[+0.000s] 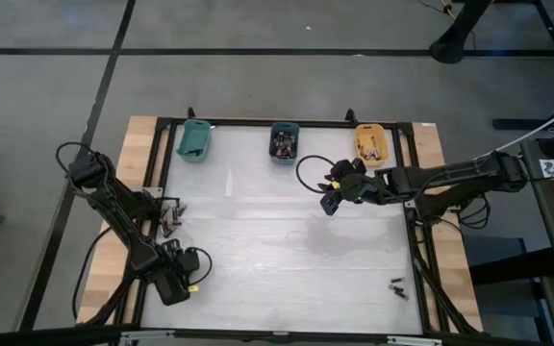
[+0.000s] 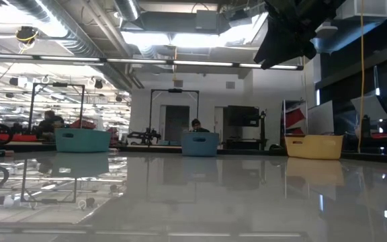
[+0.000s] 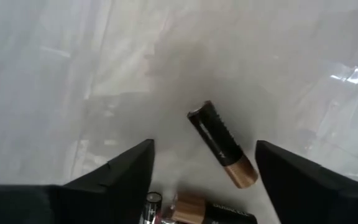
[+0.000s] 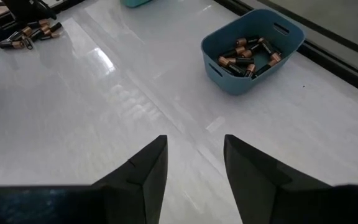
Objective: Sort batteries
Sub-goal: Put the brown battery into the blue bin
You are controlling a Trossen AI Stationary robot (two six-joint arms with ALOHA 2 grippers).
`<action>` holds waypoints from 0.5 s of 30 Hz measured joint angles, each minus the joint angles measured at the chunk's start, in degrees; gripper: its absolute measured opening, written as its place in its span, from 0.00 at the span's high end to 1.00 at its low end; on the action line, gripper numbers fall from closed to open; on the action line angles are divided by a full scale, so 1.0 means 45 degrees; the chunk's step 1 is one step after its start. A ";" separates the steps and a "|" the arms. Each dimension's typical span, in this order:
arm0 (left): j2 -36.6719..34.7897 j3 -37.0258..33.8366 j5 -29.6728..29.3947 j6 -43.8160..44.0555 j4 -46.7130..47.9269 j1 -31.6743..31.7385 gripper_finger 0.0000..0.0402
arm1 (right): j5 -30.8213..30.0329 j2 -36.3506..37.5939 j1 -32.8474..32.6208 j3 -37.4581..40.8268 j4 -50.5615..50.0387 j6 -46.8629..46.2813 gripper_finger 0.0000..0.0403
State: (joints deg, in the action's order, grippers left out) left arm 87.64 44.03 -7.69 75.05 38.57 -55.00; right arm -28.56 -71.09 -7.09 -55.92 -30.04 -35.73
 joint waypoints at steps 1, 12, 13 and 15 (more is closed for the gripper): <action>0.0000 0.0000 0.0002 -0.0002 -0.0018 0.0000 0.38 | 0.0000 0.0001 0.0000 0.0000 0.0000 0.0000 0.61; 0.0000 0.0000 0.0002 0.0269 -0.0054 0.0000 0.69 | -0.0126 0.0001 0.0000 0.0000 -0.0001 0.0000 0.61; 0.0000 0.0000 0.0002 0.0339 -0.0058 0.0000 0.71 | -0.0126 0.0000 0.0000 0.0000 -0.0001 0.0000 0.61; 0.0000 0.0000 -0.0060 0.0472 -0.0179 0.0000 0.75 | -0.0129 -0.0001 0.0000 0.0000 0.0000 0.0000 0.61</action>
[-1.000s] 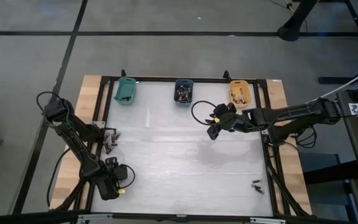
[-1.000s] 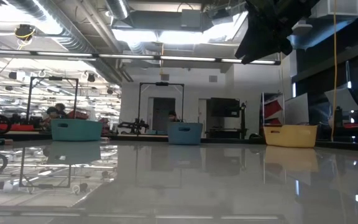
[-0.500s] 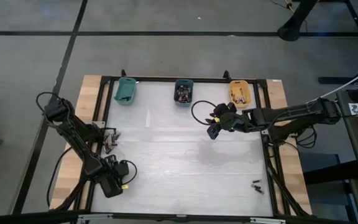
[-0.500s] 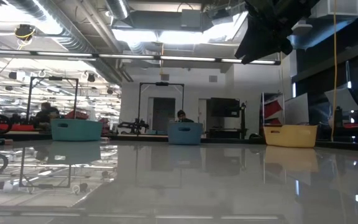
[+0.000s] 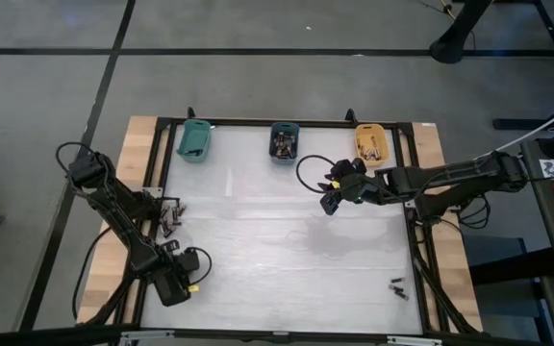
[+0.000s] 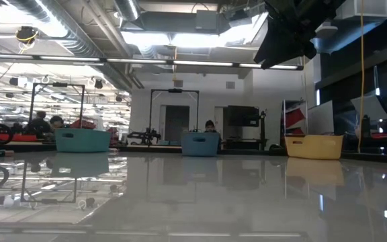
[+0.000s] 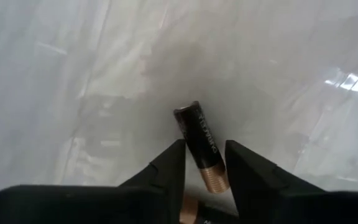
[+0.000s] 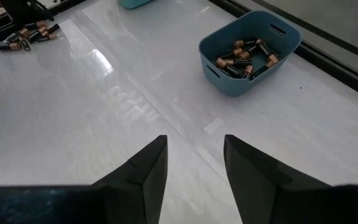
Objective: Sort batteries
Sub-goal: Put the brown battery into the blue bin
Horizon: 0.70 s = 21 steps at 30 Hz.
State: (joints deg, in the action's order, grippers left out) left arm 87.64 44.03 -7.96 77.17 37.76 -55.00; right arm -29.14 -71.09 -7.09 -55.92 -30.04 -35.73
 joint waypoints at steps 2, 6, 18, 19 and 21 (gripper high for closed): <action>0.0000 0.0000 -0.0233 0.0091 -0.0233 0.0000 0.78 | -0.0002 0.0000 0.0000 0.0000 0.0000 0.0000 0.61; 0.0283 0.0008 -0.0365 0.0109 -0.0642 0.0192 0.81 | -0.0002 0.0001 0.0000 0.0000 0.0000 0.0000 0.61; 0.0946 0.0098 0.0450 -0.0339 -0.0550 0.1103 0.85 | 0.0004 0.0000 -0.0004 -0.0005 0.0010 0.0000 0.61; 0.0792 0.0195 0.0390 -0.0677 -0.0469 0.1103 0.86 | 0.0013 0.0000 0.0000 -0.0005 0.0010 0.0000 0.61; 0.0436 0.0451 -0.0149 -0.1275 -0.0091 0.1100 0.90 | 0.0027 0.0000 0.0000 -0.0005 0.0005 0.0000 0.61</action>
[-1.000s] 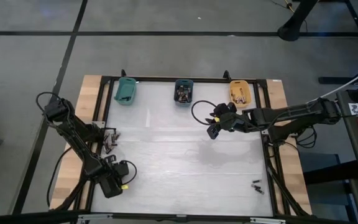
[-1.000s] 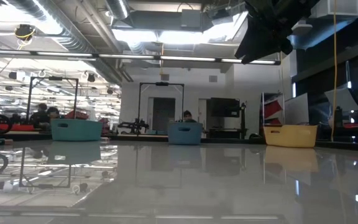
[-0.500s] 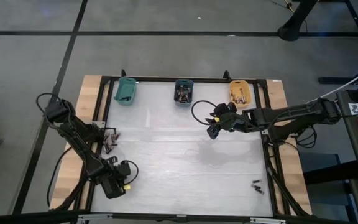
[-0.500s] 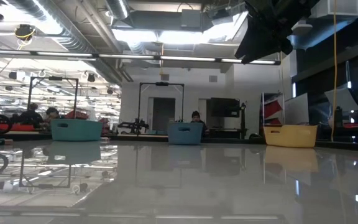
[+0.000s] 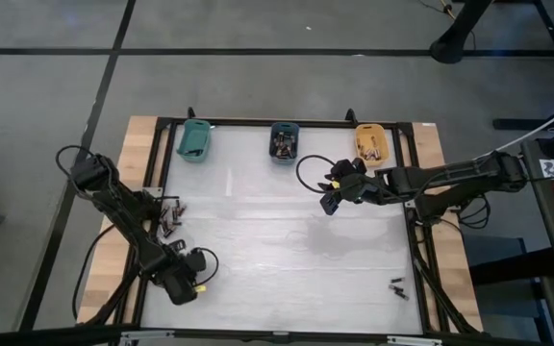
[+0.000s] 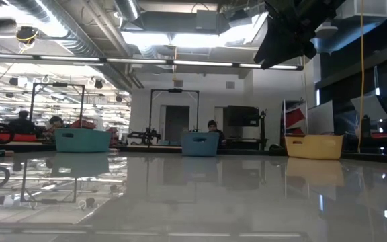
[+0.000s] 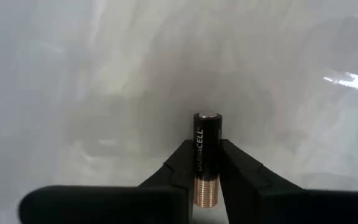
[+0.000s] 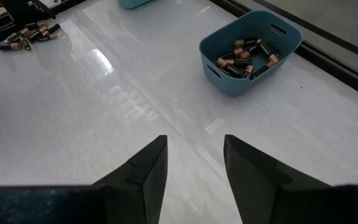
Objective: Sort batteries
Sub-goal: Put the brown battery into the blue bin
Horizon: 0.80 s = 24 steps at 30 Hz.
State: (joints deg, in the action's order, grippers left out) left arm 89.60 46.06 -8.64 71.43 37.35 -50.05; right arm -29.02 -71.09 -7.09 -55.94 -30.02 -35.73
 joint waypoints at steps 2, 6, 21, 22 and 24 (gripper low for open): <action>-0.0520 0.0288 -0.1018 -0.0621 0.0264 0.0111 0.91 | 0.0000 0.0000 -0.0001 0.0000 0.0000 0.0000 0.61; -0.1596 0.0656 -0.1473 -0.1736 0.0088 0.0404 0.91 | -0.0017 0.0000 -0.0001 0.0000 0.0000 0.0001 0.61; -0.4463 0.1008 -0.3475 -0.7163 -0.1709 0.8031 0.91 | -0.0087 0.0000 -0.0004 0.0000 0.0142 0.0005 0.61; -0.4443 0.1011 -0.3196 -0.7694 -0.2142 0.8799 0.91 | -0.0087 0.0000 -0.0004 0.0000 0.0187 0.0001 0.61; -0.4187 0.1011 -0.2473 -0.8913 -0.3455 1.0351 0.90 | -0.0087 0.0000 0.0000 0.0000 0.0390 0.0002 0.61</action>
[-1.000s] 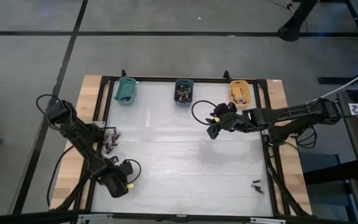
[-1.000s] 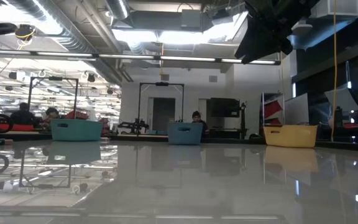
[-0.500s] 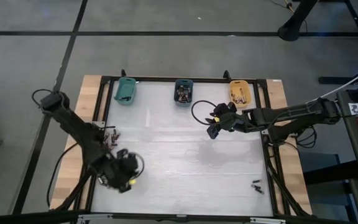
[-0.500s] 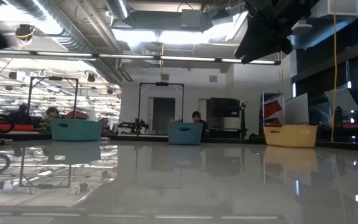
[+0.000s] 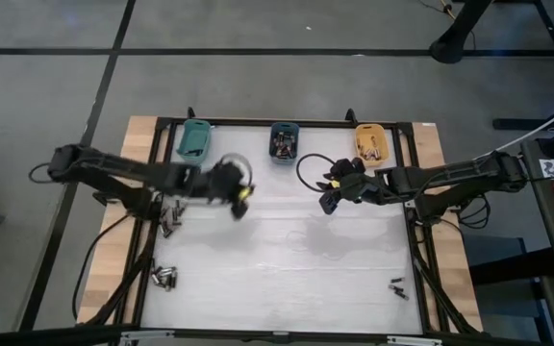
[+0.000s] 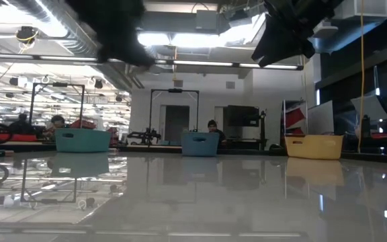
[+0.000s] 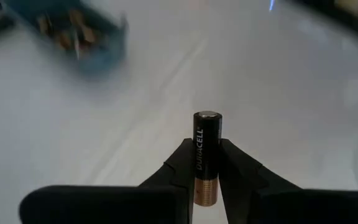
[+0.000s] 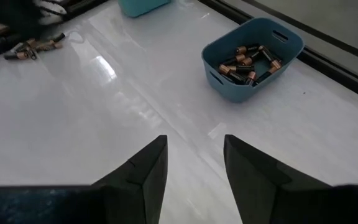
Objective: Sort batteries
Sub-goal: Put the brown battery into the blue bin
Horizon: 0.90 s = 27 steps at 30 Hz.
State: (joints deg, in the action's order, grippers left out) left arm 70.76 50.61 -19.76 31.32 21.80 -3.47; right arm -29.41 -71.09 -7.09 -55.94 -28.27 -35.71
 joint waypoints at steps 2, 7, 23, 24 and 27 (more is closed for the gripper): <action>0.0449 0.0005 0.0891 -0.0815 -0.1330 0.1447 0.89 | 0.0000 0.0000 0.0000 0.0000 0.0179 0.0001 0.61; 0.2356 0.0085 0.2620 -0.1832 -0.4226 0.4526 0.90 | 0.0005 0.0000 0.0000 0.0000 0.0666 0.0000 0.61; 0.8350 0.4952 0.5497 -0.2916 -0.2887 0.7163 0.82 | 0.0406 0.0000 -0.0005 0.0000 0.0916 -0.0673 0.61; 0.8351 0.5016 0.5485 -0.3187 -0.2901 0.7165 0.80 | 0.0442 -0.0005 -0.0010 0.0000 0.0917 -0.0677 0.61; 0.8351 0.5164 0.5466 -0.3730 -0.3000 0.7206 0.72 | 0.0442 -0.0087 -0.0010 0.0000 0.0907 -0.0673 0.61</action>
State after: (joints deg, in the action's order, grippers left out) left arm 108.33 73.85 4.83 14.54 8.30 28.96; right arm -27.42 -71.48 -7.14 -55.94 -24.19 -38.74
